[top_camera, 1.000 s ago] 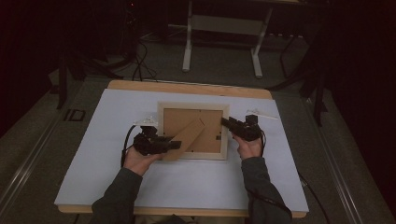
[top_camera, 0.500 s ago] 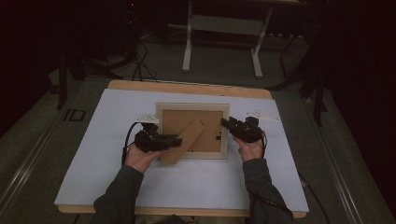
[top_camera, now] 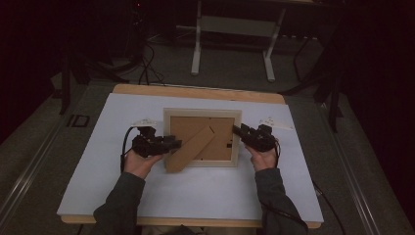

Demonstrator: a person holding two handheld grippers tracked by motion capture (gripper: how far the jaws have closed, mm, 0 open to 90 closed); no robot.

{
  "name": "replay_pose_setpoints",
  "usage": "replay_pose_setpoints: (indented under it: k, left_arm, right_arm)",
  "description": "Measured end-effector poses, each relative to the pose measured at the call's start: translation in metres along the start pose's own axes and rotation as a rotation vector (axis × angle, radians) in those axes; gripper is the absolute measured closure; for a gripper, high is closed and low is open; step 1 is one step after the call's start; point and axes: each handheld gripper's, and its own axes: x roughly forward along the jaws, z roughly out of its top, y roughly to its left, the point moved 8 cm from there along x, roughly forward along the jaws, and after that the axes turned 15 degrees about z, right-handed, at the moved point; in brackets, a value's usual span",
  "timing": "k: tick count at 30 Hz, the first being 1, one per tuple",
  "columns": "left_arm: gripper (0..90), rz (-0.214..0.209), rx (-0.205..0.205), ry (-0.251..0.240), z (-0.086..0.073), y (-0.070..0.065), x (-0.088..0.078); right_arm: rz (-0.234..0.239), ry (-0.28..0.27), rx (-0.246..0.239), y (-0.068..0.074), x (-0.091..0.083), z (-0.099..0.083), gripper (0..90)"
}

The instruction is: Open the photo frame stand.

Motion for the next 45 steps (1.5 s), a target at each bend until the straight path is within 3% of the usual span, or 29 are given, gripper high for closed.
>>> replay_pose_setpoints:
  k: [5, 10, 17, 22, 35, 45]
  left_arm:
    - [49.9, 0.102, -0.027, -0.046, 0.005, 0.026, -0.005]
    - [45.4, 0.154, 0.03, -0.075, 0.009, 0.037, -0.001]
    - [47.1, 0.12, 0.037, -0.078, 0.018, 0.041, 0.012]
    - [54.2, 0.104, 0.049, -0.07, 0.02, 0.037, 0.018]
    - [58.9, 0.129, 0.075, -0.05, 0.022, 0.034, 0.016]
    - [58.9, 0.139, 0.102, -0.069, 0.027, 0.032, 0.014]
  right_arm:
    - [0.001, -0.002, -0.01, 0.002, 0.0, 0.001, 62.8]
    - [0.002, -0.004, -0.015, 0.002, 0.0, 0.001, 62.8]
    - [0.006, -0.002, -0.02, 0.002, 0.0, 0.001, 62.9]
    - [0.009, 0.002, -0.029, 0.003, -0.001, 0.002, 62.9]
    - [0.007, 0.009, -0.035, 0.004, -0.002, 0.001, 62.9]
    - [-0.016, 0.018, -0.082, 0.008, -0.004, 0.005, 62.9]
